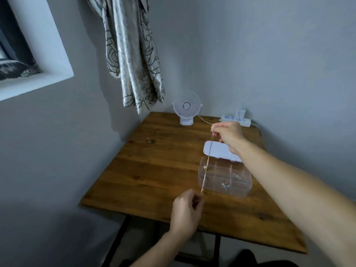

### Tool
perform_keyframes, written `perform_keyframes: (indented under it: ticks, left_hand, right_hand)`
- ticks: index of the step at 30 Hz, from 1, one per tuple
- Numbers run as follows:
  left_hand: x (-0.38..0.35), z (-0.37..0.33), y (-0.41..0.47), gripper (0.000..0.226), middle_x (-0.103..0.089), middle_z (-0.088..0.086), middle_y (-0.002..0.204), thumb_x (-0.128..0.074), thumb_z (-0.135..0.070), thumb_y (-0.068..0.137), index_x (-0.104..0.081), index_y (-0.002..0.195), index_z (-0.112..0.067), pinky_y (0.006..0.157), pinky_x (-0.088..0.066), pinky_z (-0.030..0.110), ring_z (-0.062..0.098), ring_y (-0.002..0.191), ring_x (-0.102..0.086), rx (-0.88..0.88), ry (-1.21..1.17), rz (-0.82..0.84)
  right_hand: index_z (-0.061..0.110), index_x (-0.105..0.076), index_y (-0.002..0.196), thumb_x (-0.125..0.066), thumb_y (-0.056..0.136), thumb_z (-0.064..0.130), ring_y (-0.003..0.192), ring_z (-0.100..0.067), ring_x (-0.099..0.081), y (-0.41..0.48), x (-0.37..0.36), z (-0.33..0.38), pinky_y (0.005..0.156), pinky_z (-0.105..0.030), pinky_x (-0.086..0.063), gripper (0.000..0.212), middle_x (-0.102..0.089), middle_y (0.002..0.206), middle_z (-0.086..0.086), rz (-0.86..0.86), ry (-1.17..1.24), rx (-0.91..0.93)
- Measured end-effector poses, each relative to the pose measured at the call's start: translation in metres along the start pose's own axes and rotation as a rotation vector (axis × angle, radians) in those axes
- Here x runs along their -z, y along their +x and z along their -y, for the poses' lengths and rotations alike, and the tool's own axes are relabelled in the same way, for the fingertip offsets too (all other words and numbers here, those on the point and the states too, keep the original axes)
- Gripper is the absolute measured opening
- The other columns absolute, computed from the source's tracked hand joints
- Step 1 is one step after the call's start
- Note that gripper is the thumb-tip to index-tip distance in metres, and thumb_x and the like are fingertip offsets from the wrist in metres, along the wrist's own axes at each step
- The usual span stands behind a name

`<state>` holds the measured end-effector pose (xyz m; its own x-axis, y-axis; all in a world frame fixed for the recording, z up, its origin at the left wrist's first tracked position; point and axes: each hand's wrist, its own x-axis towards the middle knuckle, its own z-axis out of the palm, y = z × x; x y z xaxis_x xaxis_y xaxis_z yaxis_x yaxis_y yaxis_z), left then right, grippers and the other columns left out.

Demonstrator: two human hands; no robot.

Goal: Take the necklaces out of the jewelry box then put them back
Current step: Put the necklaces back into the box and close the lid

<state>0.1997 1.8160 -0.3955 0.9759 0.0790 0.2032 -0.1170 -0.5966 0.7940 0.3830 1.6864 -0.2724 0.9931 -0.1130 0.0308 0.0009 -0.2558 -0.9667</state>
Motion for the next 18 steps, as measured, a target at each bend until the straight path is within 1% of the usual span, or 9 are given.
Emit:
perform_keyframes:
  ticks: [2,3,5,7,10,14,18]
  left_hand:
    - [-0.019,-0.02,-0.006,0.01,-0.063,-0.012,0.082,-0.07,-0.014,0.085,-0.064,0.084,-0.023,0.064,-0.047,0.01,0.0,0.073,-0.059,-0.05,-0.036,0.051]
    - [-0.03,-0.03,-0.009,0.007,-0.064,-0.012,0.083,-0.07,-0.015,0.085,-0.066,0.086,-0.021,0.065,-0.047,0.009,-0.001,0.073,-0.058,-0.073,-0.045,0.083]
    - [-0.054,-0.048,-0.014,0.003,-0.066,-0.01,0.086,-0.07,-0.017,0.085,-0.07,0.088,-0.018,0.068,-0.047,0.009,0.0,0.075,-0.059,-0.111,-0.05,0.143]
    - [-0.078,-0.064,-0.018,0.008,-0.071,-0.004,0.091,-0.069,-0.016,0.085,-0.073,0.091,-0.016,0.074,-0.051,0.018,0.005,0.079,-0.062,-0.144,-0.036,0.194]
    - [-0.108,-0.083,-0.02,0.014,-0.072,0.0,0.097,-0.064,-0.014,0.085,-0.074,0.094,-0.014,0.08,-0.052,0.022,0.012,0.087,-0.065,-0.187,0.005,0.279]
    - [-0.135,-0.092,-0.017,0.017,-0.072,0.004,0.095,-0.058,-0.013,0.085,-0.073,0.093,-0.012,0.079,-0.053,0.033,0.018,0.085,-0.065,-0.266,0.095,0.361]
    - [-0.147,-0.086,-0.005,0.019,-0.071,0.005,0.103,-0.057,-0.015,0.087,-0.072,0.1,-0.013,0.083,-0.052,0.034,0.022,0.092,-0.064,-0.319,0.204,0.428]
  right_hand:
    - [0.01,-0.071,0.077,-0.067,0.081,0.003,0.049,-0.005,-0.056,-0.006,0.035,0.005,0.042,-0.019,-0.037,0.009,-0.065,0.064,-0.001,-0.06,0.02,-0.002]
    - [0.009,-0.071,0.079,-0.068,0.08,0.003,0.05,-0.006,-0.056,-0.009,0.053,0.006,0.043,-0.02,-0.037,0.006,-0.065,0.064,-0.001,-0.09,0.029,-0.007]
    - [0.013,-0.069,0.075,-0.069,0.08,0.004,0.053,-0.01,-0.056,-0.014,0.089,0.001,0.043,-0.022,-0.036,0.01,-0.065,0.066,-0.003,-0.149,0.032,-0.01]
    - [0.015,-0.068,0.071,-0.067,0.08,0.003,0.053,-0.01,-0.054,-0.018,0.121,-0.008,0.041,-0.021,-0.035,0.015,-0.065,0.067,-0.003,-0.188,0.014,-0.019]
    - [0.014,-0.068,0.069,-0.065,0.081,0.002,0.054,-0.01,-0.054,-0.023,0.159,-0.029,0.043,-0.021,-0.036,0.017,-0.065,0.067,-0.003,-0.232,-0.014,-0.054]
    - [0.014,-0.068,0.069,-0.066,0.082,0.002,0.058,-0.014,-0.058,-0.013,0.191,-0.062,0.046,-0.023,-0.038,0.018,-0.067,0.071,-0.006,-0.244,-0.034,-0.119]
    - [0.014,-0.068,0.071,-0.069,0.083,0.005,0.061,-0.013,-0.06,0.008,0.197,-0.092,0.048,-0.022,-0.041,0.015,-0.069,0.08,-0.01,-0.224,-0.06,-0.166]
